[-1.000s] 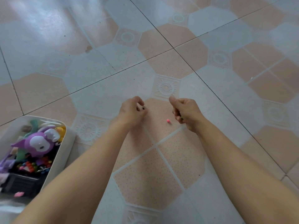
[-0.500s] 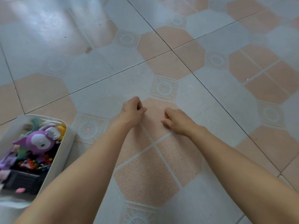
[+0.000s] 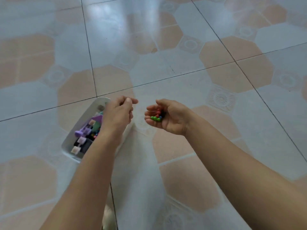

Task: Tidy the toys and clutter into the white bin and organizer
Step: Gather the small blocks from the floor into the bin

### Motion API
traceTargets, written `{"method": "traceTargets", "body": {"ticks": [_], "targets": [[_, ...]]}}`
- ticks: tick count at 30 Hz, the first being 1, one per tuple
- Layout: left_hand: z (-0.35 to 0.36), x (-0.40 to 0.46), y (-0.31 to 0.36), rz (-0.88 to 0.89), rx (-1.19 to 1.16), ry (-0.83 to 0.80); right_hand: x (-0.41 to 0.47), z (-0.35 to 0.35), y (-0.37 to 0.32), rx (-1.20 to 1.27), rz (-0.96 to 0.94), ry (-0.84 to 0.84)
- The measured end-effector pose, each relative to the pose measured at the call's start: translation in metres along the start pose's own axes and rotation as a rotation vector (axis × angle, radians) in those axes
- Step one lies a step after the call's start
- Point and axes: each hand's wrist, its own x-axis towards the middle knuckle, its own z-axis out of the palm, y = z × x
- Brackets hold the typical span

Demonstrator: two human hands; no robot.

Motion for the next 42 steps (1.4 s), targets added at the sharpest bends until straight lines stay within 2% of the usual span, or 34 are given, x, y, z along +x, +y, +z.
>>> {"method": "traceTargets", "body": {"ticks": [4, 8, 14, 27, 29, 32, 33, 35, 38, 42], "targets": [[-0.059, 0.004, -0.011, -0.049, 0.029, 0.144, 0.008, 0.059, 0.017, -0.082, 0.123, -0.109], [-0.09, 0.004, -0.027, -0.167, 0.017, 0.123, 0.016, 0.099, 0.038, -0.129, 0.183, -0.124], [-0.1, -0.001, -0.027, -0.313, -0.108, 0.058, 0.012, 0.123, 0.041, 0.0, 0.246, -0.155], [-0.105, -0.007, -0.008, -0.281, -0.075, 0.044, -0.006, 0.125, 0.032, -0.001, 0.216, -0.188], [-0.105, -0.007, -0.007, -0.207, 0.02, 0.114, -0.002, 0.118, 0.033, -0.101, 0.145, -0.132], [-0.113, 0.001, -0.016, -0.084, 0.414, 0.317, -0.002, 0.1, 0.039, -0.484, -0.041, 0.058], [-0.117, 0.005, -0.021, -0.07, 0.549, 0.336, -0.004, 0.093, 0.042, -0.645, -0.087, 0.12], [-0.121, 0.012, -0.032, -0.112, 0.741, 0.249, -0.005, 0.082, 0.053, -0.878, -0.084, 0.171], [-0.118, 0.017, -0.045, -0.186, 0.849, 0.104, 0.002, 0.073, 0.074, -0.867, 0.049, 0.121], [-0.117, 0.018, -0.046, -0.157, 0.9, 0.159, 0.015, 0.07, 0.089, -0.718, 0.047, 0.059]]}}
